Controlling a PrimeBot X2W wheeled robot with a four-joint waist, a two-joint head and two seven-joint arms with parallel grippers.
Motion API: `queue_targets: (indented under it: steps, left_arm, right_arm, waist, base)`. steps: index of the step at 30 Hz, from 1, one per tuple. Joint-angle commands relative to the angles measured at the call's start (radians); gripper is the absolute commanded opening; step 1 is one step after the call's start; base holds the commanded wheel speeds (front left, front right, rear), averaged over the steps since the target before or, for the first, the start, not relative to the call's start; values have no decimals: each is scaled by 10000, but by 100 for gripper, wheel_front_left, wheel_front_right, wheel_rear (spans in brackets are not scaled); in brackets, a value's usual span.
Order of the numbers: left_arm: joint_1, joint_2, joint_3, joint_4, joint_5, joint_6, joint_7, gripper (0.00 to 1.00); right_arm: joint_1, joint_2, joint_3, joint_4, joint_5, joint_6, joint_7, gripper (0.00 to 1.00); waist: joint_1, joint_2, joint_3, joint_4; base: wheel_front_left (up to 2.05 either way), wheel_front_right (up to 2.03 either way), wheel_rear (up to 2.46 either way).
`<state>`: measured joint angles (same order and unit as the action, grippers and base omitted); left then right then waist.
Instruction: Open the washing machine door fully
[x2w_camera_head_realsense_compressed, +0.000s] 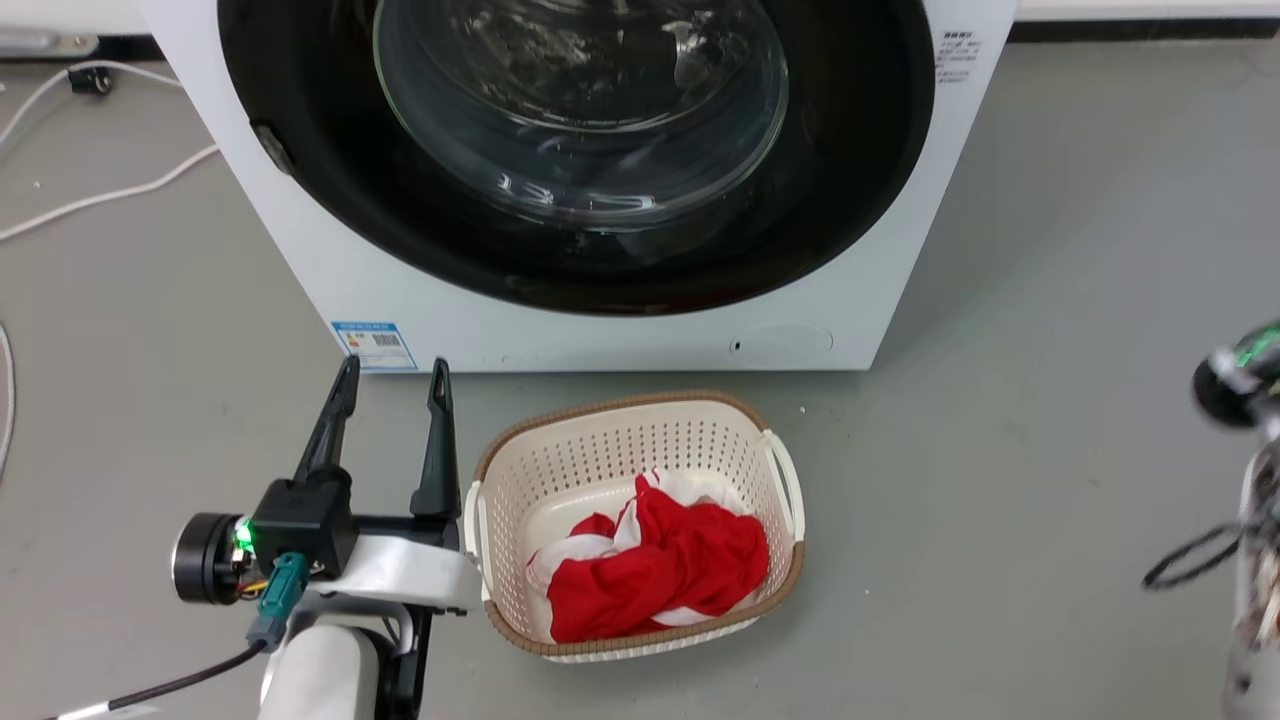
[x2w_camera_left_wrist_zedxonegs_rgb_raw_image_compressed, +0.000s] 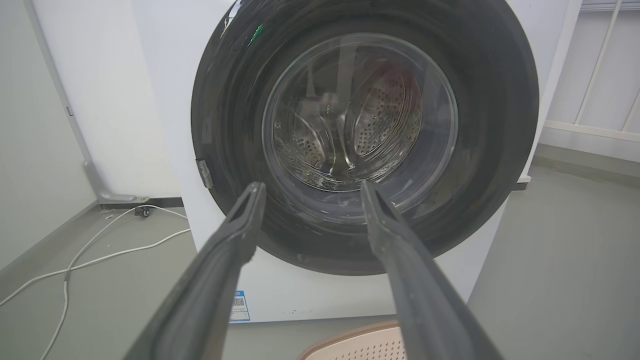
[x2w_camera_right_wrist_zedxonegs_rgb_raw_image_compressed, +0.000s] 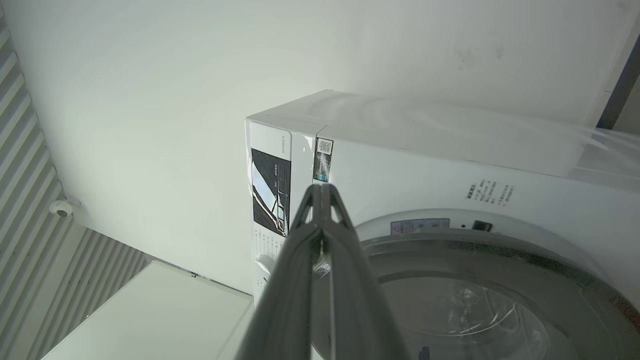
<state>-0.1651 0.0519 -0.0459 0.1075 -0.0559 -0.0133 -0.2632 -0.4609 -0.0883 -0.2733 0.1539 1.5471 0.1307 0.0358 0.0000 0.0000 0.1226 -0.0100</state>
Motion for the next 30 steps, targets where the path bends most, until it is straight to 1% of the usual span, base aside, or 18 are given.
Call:
queue_targets:
  steps: [1,5,8,12,15,19,22,24,30]
  left_arm:
    - [-188,-13,-1,-65,-1,26,-24,100]
    - [-517,-16,-8,-196,-24,-2,-24,100]
    - [-755,-17,-18,-317,-25,4,-24,100]
    - [-1003,-17,-45,-434,-9,33,-24,100]
    - [-1184,-18,-93,-531,-22,44,-25,100]
    - [-1318,-18,-141,-595,-24,58,-24,100]
    - [-1335,-17,-221,-560,-65,90,-25,100]
    - [-1397,-18,-277,-581,-90,114,-25,100]
    - [-1526,-19,-442,-681,-170,187,-25,100]
  right_arm:
    - [-567,-196,-72,297,127,0,79,0]
    - [-2238,-832,-80,1619,348,0,430,0]
    - [-3557,-1399,183,2726,166,0,764,0]
    - [-5208,-2076,840,4107,-385,0,1456,0]
    - [-6321,-2413,1402,5029,-849,0,2146,0]
    - [-7531,-2511,2122,6107,-1520,0,2986,0]
    - [-8141,-2521,2628,6839,-2102,0,3518,0]
    - [-8520,-2576,2882,7307,-2577,0,3632,0]
    - [-9482,-2355,3370,8617,-3540,0,3911,0]
  waist:
    - [0,0,258,34]
    - [0,0,737,112]
    - [0,0,1078,181]
    - [0,0,1491,272]
    - [0,0,1791,343]
    - [0,0,2054,427]
    - [0,0,2114,547]
    - [0,0,2204,637]
    - [0,0,2532,906]
  base:
    - [0,0,0]
    - [0,0,0]
    - [0,0,0]
    - [0,0,0]
    - [0,0,0]
    - [0,0,0]
    - [0,0,0]
    - [0,0,0]
    - [0,0,0]
